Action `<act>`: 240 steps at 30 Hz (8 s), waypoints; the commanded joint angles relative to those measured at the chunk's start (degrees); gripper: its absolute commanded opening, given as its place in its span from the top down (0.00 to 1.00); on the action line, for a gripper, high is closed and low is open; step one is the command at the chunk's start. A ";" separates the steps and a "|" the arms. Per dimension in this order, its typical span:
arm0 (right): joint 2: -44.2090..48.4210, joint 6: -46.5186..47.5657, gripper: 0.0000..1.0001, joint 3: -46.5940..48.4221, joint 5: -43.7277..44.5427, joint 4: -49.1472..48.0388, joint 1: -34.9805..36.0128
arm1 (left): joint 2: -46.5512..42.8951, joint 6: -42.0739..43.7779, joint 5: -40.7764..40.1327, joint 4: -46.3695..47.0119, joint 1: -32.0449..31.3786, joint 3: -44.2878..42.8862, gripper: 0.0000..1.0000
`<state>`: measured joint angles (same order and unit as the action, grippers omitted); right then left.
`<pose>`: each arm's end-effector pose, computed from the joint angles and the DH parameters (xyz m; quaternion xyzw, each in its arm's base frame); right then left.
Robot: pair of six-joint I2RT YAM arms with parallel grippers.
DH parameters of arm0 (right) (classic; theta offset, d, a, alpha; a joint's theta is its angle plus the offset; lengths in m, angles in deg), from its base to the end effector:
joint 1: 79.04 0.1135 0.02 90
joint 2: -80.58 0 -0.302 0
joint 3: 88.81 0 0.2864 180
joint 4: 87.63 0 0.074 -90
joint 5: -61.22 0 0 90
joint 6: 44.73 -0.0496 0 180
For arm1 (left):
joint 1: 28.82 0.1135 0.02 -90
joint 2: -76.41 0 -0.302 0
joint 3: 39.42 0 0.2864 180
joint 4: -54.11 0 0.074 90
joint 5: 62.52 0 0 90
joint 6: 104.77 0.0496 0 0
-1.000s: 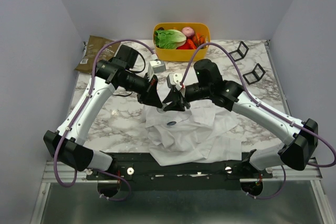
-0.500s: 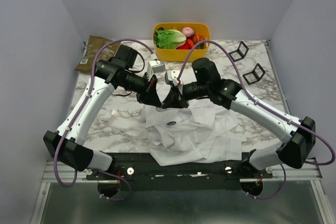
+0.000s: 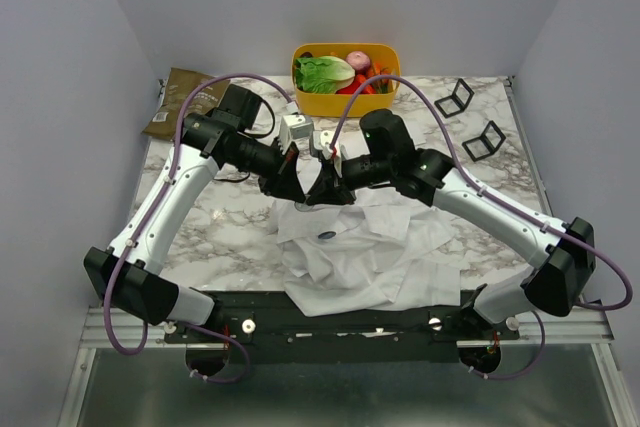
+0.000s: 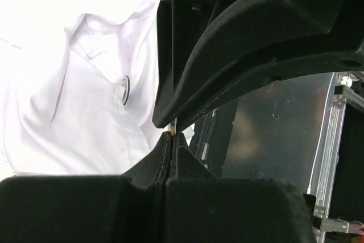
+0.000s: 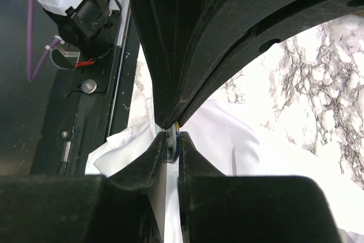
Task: Remove the brooch from the garment
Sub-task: Close the brooch, then place the brooch in the brooch box.
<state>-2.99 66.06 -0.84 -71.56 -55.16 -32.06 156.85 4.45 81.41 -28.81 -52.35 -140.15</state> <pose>0.2272 0.2929 0.3836 -0.6009 0.5582 0.4131 0.3958 0.2461 -0.1509 0.4190 0.4155 0.7673 -0.4482 0.1941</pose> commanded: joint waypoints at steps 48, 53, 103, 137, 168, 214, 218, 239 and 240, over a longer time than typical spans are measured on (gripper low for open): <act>-2.38 -7.18 0.90 2.70 26.42 -6.41 1.53 | 0.06 -0.68 4.08 -0.72 -0.82 -0.31 1.00; -3.53 -7.52 0.72 4.10 22.51 -4.65 1.62 | 0.06 -0.77 4.08 -0.63 -0.82 -0.30 1.00; 18.08 4.60 0.16 -5.12 15.18 0.71 -11.91 | -2.57 5.72 12.22 -6.86 0.24 -1.09 1.00; 12.38 -40.64 0.39 -14.52 -20.58 -33.10 -11.91 | -15.49 -1.38 21.39 4.11 10.69 11.55 1.00; 3.86 -43.47 0.47 -12.16 -22.96 -36.12 -2.60 | -14.70 -8.58 20.07 11.41 14.65 14.55 1.00; -0.45 -22.97 0.56 2.17 -9.78 -8.60 3.38 | -20.33 -16.67 21.48 18.53 19.66 17.98 1.00; -2.12 -27.29 0.60 2.96 -9.86 -9.66 2.77 | -20.24 -16.76 21.92 18.53 19.66 17.98 1.00; -3.35 -42.24 0.69 -0.11 -17.68 -24.07 -4.00 | -21.38 -17.11 22.62 18.88 19.84 18.77 1.00; -3.44 -42.42 0.68 -0.29 -17.86 -24.25 -4.09 | -21.47 -17.11 22.71 18.97 19.92 18.68 1.00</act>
<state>-7.28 27.29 0.06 -86.42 -73.67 -35.41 136.50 -11.87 101.89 -10.34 -32.87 -122.18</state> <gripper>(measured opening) 0.299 0.010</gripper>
